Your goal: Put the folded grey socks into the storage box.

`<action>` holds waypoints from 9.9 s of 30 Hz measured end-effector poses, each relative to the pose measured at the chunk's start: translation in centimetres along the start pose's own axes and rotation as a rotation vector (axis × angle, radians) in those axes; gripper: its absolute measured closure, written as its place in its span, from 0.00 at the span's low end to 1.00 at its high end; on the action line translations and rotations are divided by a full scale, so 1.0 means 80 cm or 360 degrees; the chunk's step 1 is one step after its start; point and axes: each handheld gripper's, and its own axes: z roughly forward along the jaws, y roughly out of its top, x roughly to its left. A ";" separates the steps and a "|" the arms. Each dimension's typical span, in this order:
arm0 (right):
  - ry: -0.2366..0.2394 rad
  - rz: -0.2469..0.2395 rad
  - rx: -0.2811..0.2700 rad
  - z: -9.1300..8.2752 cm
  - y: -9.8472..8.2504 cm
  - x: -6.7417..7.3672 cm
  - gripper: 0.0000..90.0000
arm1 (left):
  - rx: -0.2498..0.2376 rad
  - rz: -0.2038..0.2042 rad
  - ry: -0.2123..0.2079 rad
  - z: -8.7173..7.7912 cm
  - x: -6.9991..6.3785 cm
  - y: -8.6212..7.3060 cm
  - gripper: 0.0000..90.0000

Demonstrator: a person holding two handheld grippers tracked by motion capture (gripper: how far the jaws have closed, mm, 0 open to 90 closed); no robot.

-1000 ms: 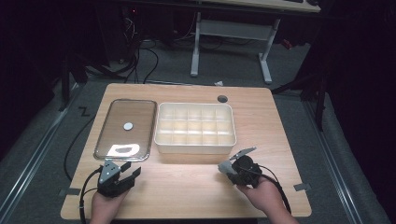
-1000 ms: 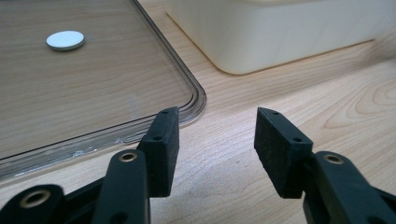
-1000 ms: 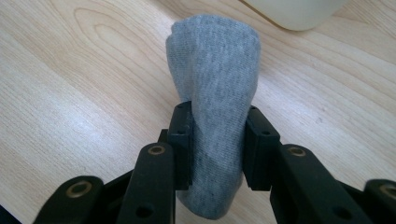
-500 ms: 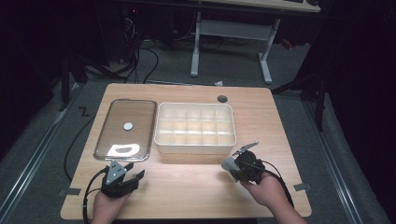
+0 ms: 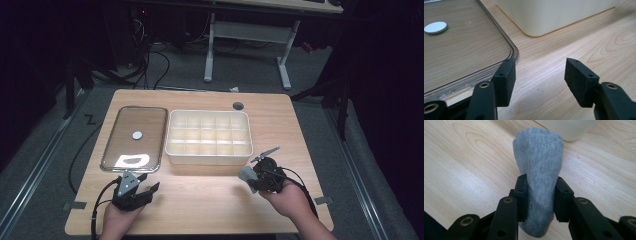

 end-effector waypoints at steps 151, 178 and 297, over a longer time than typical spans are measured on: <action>-0.0082 0.0023 0.0536 0.082 0.163 -0.054 0.62 | 0.0025 -0.0060 -0.0075 -0.004 0.005 -0.005 0.46; -0.0090 0.0019 0.0398 0.057 0.192 -0.061 1.00 | 0.0048 -0.0065 -0.0111 0.000 0.005 -0.007 0.46; -0.0103 0.0043 -0.0352 -0.004 0.050 -0.050 0.71 | 0.0046 -0.0118 -0.0129 -0.006 -0.001 -0.006 0.42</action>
